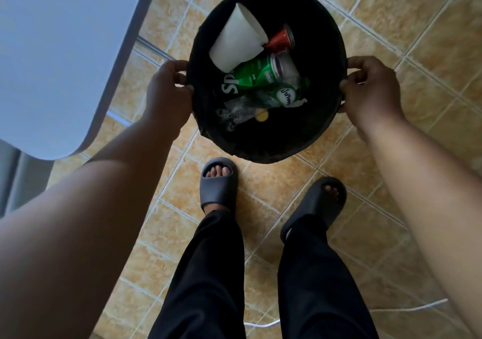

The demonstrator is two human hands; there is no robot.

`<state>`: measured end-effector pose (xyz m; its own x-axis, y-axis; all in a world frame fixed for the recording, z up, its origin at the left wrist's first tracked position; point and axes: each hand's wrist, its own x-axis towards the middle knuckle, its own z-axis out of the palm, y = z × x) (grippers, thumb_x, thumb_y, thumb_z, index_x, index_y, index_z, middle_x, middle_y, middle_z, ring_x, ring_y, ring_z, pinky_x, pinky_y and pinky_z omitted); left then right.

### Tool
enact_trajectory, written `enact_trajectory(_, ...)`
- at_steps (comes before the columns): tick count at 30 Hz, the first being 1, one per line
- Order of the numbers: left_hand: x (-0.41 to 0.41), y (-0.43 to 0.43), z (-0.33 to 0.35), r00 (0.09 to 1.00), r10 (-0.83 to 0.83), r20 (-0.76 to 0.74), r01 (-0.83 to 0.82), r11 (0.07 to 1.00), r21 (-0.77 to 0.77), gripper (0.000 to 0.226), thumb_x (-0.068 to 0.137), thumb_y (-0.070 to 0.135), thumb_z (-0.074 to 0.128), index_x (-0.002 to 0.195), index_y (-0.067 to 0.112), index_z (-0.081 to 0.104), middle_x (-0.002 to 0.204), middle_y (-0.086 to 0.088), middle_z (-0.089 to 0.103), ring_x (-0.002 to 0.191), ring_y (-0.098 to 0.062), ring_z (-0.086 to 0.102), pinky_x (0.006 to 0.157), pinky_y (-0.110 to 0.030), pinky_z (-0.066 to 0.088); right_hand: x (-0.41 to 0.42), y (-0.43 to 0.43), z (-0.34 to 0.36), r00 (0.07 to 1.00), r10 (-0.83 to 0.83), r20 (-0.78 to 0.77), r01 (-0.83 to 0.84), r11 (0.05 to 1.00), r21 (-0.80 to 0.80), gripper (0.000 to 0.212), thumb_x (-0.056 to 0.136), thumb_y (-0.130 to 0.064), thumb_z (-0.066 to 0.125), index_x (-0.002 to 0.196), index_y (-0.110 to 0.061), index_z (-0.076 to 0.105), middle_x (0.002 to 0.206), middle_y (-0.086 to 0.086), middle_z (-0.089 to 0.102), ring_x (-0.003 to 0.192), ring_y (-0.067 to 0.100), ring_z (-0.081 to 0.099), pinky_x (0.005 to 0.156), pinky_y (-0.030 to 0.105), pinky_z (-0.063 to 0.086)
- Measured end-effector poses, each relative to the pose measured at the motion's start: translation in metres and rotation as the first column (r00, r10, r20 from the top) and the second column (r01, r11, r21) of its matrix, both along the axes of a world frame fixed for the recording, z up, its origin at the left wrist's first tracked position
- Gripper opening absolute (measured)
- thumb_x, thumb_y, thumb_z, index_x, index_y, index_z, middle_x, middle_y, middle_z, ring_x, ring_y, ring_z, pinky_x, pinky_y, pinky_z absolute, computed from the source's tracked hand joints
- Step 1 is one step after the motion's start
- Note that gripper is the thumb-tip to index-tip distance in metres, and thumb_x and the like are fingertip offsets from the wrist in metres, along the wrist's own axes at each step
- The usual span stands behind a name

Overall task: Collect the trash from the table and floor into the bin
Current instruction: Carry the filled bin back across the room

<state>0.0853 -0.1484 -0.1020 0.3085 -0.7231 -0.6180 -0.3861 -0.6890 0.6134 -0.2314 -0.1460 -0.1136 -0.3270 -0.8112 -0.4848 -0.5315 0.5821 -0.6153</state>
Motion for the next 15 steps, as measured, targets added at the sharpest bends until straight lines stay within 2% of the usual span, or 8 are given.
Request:
enact_trajectory(3, 0.004, 0.003, -0.007, 1.0, -0.002, 0.005, 0.002, 1.0, 0.004, 0.046, 0.081, -0.006, 0.048, 0.111, 0.027, 0.061, 0.104, -0.01, 0.063, 0.093, -0.034, 0.068, 0.069, -0.058, 0.058, 0.002, 0.001, -0.005, 1.0, 0.005, 0.007, -0.005, 1.0, 0.004, 0.032, 0.08, -0.019, 0.053, 0.106, -0.035, 0.064, 0.078, -0.007, 0.06, 0.08, 0.027, 0.068, 0.068, 0.051, 0.059)
enact_trajectory(9, 0.007, 0.004, -0.015, 1.0, 0.013, 0.026, -0.013, 1.0, -0.019, 0.044, 0.084, -0.004, 0.049, 0.113, 0.027, 0.062, 0.097, -0.003, 0.062, 0.092, -0.034, 0.069, 0.068, -0.057, 0.058, 0.006, -0.003, -0.01, 1.0, 0.014, 0.011, -0.014, 1.0, -0.007, 0.033, 0.082, -0.019, 0.052, 0.11, -0.031, 0.064, 0.08, -0.009, 0.058, 0.089, 0.026, 0.066, 0.075, 0.05, 0.058)
enact_trajectory(15, 0.006, 0.004, -0.018, 0.997, -0.018, 0.079, 0.019, 1.0, -0.017, 0.042, 0.09, -0.001, 0.049, 0.119, 0.027, 0.061, 0.108, -0.009, 0.065, 0.092, -0.027, 0.069, 0.07, -0.051, 0.06, 0.006, -0.001, -0.01, 0.999, 0.037, -0.02, -0.037, 0.999, 0.005, 0.034, 0.088, -0.018, 0.052, 0.118, -0.029, 0.062, 0.082, -0.011, 0.057, 0.092, 0.026, 0.064, 0.079, 0.05, 0.057)
